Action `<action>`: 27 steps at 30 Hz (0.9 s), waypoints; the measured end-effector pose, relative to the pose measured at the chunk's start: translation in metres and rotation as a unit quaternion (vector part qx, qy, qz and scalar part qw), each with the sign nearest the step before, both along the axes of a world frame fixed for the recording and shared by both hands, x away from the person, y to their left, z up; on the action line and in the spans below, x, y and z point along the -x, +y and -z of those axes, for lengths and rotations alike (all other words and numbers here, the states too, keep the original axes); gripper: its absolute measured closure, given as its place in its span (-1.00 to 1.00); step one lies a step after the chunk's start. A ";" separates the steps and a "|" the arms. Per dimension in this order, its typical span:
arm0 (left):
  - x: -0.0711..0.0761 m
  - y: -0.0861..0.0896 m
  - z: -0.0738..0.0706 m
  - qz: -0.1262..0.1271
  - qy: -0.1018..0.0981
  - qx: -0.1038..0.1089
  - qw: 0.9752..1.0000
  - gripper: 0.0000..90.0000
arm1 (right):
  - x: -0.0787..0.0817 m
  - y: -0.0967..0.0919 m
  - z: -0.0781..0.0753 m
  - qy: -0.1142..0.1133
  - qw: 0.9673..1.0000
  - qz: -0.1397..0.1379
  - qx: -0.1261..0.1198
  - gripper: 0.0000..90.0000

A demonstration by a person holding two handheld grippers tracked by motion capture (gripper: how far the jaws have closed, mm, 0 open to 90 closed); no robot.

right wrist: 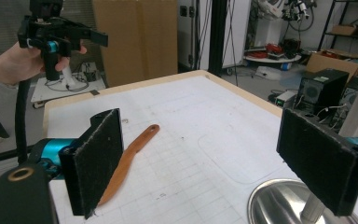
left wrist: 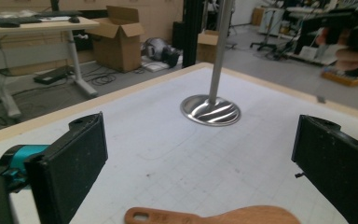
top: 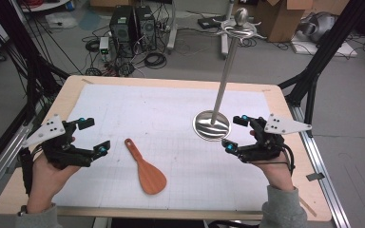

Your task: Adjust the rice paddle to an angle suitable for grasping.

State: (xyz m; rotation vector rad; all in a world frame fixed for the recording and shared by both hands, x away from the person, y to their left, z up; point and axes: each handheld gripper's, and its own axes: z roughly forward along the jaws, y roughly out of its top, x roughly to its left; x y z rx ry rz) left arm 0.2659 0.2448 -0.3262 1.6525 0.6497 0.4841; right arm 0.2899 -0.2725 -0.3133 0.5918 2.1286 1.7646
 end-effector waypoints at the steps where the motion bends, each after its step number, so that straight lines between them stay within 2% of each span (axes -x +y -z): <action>1: 0.000 -0.001 0.002 -0.015 -0.007 -0.007 1.000 -0.92 | 0.000 0.001 0.000 0.002 1.000 0.000 -0.001 -0.71; 2: 0.000 -0.001 0.002 -0.015 -0.007 -0.007 1.000 -0.90 | 0.000 0.001 0.000 0.002 1.000 0.000 -0.001 -0.71; 5: -0.001 -0.003 0.009 -0.012 0.002 -0.029 0.999 -0.65 | -0.002 0.002 0.000 -0.001 1.000 -0.002 0.000 -0.71; 7: -0.002 -0.004 0.010 -0.011 0.010 -0.035 0.999 -0.37 | -0.002 0.002 0.000 0.002 1.000 -0.002 -0.001 -0.71; 8: -0.002 -0.005 0.012 -0.009 0.015 -0.039 0.999 -0.37 | -0.002 0.002 0.000 0.002 1.000 -0.002 -0.001 -0.71; 9: -0.003 -0.006 0.014 -0.008 0.020 -0.044 0.999 -0.24 | -0.002 0.002 0.000 0.000 1.000 -0.002 -0.001 -0.71; 10: -0.004 -0.008 0.017 -0.008 0.026 -0.055 0.998 -0.03 | -0.003 0.002 0.000 -0.003 1.000 -0.002 -0.001 -0.71; 11: -0.004 -0.008 0.017 -0.008 0.026 -0.055 0.998 0.04 | -0.003 0.002 0.000 -0.003 1.000 -0.002 -0.001 -0.71; 12: -0.004 -0.009 0.018 -0.008 0.031 -0.057 0.998 0.04 | -0.002 0.002 0.000 -0.001 1.000 -0.002 -0.001 -0.71; 13: -0.005 -0.010 0.020 -0.006 0.039 -0.061 0.997 0.17 | -0.002 0.002 0.000 0.002 1.000 -0.001 0.000 -0.71; 14: -0.007 -0.011 0.023 -0.006 0.056 -0.066 0.996 0.20 | -0.002 0.001 0.000 0.004 1.000 0.000 -0.001 -0.71; 18: -0.009 -0.012 0.028 -0.003 0.068 -0.073 0.995 0.45 | -0.002 0.001 0.000 0.001 1.000 0.000 -0.001 -0.71; 19: -0.010 -0.012 0.030 -0.001 0.070 -0.074 0.995 0.45 | -0.002 0.001 0.000 0.001 1.000 0.000 -0.001 -0.71; 20: -0.012 -0.011 0.034 0.003 0.078 -0.075 0.994 0.56 | -0.002 0.001 0.000 0.002 1.000 0.000 0.001 -0.71; 27: -0.020 -0.015 0.046 0.008 0.099 -0.084 0.991 0.80 | -0.001 0.001 0.001 0.006 1.000 0.000 0.005 -0.71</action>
